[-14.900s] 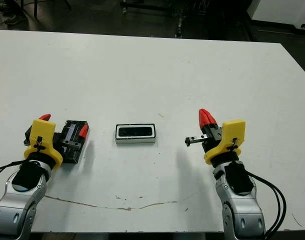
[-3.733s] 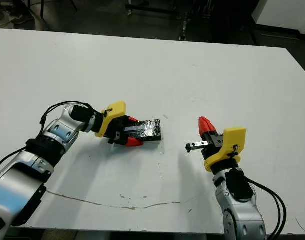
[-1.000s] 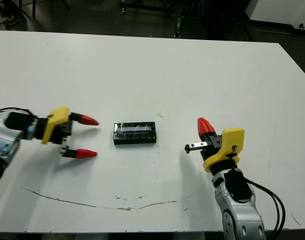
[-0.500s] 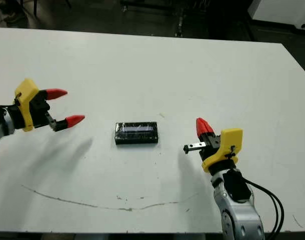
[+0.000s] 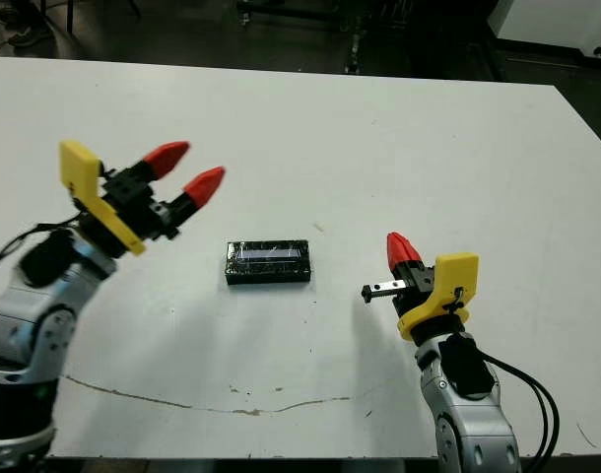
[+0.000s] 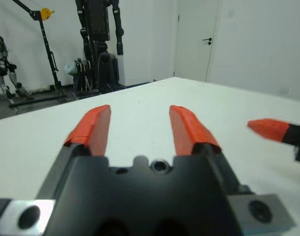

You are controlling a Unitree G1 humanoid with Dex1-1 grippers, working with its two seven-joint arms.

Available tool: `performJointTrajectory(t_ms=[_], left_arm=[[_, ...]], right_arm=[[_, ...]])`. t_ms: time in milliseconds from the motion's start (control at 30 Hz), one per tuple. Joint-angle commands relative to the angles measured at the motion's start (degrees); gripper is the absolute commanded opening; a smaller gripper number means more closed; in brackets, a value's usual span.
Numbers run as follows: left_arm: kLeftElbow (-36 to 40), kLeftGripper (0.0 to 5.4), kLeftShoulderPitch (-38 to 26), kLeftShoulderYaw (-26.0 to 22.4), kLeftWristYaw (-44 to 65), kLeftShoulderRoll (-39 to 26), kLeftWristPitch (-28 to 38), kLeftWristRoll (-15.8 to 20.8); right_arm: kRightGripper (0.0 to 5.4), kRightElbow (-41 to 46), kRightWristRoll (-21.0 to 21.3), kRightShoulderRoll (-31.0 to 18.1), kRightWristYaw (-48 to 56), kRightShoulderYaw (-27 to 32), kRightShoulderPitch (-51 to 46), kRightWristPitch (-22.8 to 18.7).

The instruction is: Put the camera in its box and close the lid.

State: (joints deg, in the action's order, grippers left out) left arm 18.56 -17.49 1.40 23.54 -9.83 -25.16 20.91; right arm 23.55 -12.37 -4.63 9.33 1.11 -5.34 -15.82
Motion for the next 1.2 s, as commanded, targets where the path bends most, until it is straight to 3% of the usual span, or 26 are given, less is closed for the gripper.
performJointTrajectory(t_ms=[33,167,533,867,1200], left_arm=[[0.51,2.29,1.59,3.18,-3.9,2.29,-2.76,-1.8],[-1.09,1.7,1.15,6.61,-6.75,3.93,-5.19,-3.79],[-16.43,0.0,1.29,12.97,-6.73,6.85,-1.45,-10.3],[-21.02,0.0,0.91,14.51,-5.3,5.72,-11.31,-11.75],[-22.91,0.0,3.55,16.2,-4.83,4.72,-13.41,-13.32]], right_arm=[[0.0,-0.37,0.09,-0.4,-0.27,0.54,0.01,-0.08],[0.0,-0.38,0.48,-0.54,-0.38,0.44,0.14,0.08],[0.0,-0.3,0.25,-0.33,-0.22,0.32,0.21,-0.03],[0.0,-0.22,0.66,-0.3,-0.25,-0.01,-0.03,0.32],[0.0,-0.33,0.47,-0.38,0.09,0.01,-0.17,0.47]])
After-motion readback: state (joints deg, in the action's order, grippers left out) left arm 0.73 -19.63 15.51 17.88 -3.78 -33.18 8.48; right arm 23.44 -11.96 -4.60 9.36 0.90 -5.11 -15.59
